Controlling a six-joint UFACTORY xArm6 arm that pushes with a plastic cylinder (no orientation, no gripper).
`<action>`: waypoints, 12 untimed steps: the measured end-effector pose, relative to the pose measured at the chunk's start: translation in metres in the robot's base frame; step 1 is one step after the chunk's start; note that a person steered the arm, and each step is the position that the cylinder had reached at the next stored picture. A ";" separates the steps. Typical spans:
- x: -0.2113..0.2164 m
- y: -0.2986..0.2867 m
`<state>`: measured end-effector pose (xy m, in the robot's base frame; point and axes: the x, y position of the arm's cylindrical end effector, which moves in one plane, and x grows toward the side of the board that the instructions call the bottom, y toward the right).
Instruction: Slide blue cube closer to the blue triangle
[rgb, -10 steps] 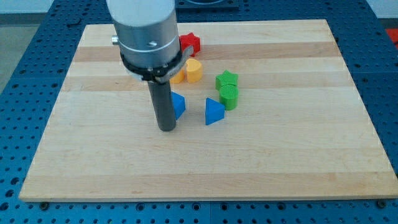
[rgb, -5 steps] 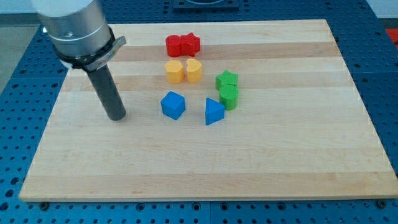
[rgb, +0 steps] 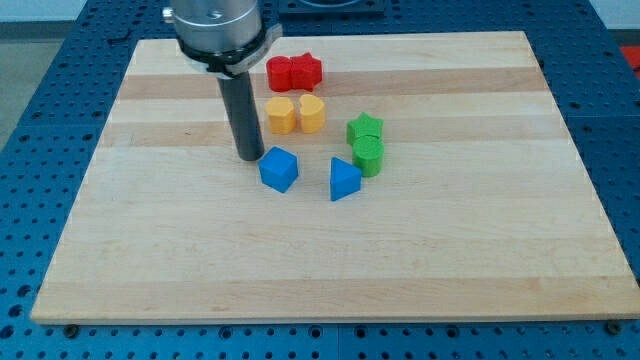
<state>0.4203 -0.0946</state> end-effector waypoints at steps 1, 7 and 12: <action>0.000 0.027; 0.011 0.039; 0.017 0.006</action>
<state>0.4378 -0.0883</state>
